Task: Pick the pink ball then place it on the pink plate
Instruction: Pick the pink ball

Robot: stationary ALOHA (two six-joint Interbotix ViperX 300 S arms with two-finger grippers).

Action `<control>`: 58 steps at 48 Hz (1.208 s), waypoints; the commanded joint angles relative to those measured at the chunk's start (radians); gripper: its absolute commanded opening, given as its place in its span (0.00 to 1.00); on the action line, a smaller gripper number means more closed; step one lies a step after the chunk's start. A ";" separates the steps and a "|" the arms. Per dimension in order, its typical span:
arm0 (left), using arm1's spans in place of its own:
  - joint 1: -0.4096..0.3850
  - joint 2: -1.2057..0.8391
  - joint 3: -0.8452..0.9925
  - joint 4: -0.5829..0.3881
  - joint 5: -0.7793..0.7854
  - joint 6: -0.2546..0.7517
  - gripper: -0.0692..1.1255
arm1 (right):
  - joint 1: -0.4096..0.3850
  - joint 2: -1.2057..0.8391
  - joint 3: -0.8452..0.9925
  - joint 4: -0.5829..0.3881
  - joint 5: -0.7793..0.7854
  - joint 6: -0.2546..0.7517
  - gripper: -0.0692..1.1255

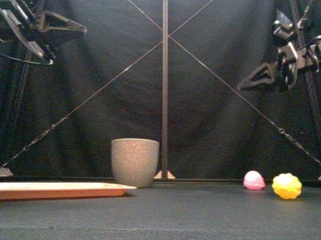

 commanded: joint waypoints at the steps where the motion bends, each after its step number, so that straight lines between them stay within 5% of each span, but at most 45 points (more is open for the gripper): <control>1: 0.006 0.005 -0.011 -0.011 -0.011 0.000 0.09 | -0.044 0.066 0.011 0.009 0.000 0.000 0.41; 9: 0.018 0.005 -0.005 -0.021 -0.011 0.002 0.09 | -0.063 0.164 0.032 0.037 0.000 0.002 0.81; 14: 0.043 0.005 -0.003 -0.028 -0.017 0.002 0.09 | -0.064 0.225 0.032 0.078 0.000 0.005 0.95; 58: 0.061 0.005 0.028 -0.055 -0.025 0.000 0.09 | -0.069 0.736 -0.106 0.005 0.095 0.008 0.92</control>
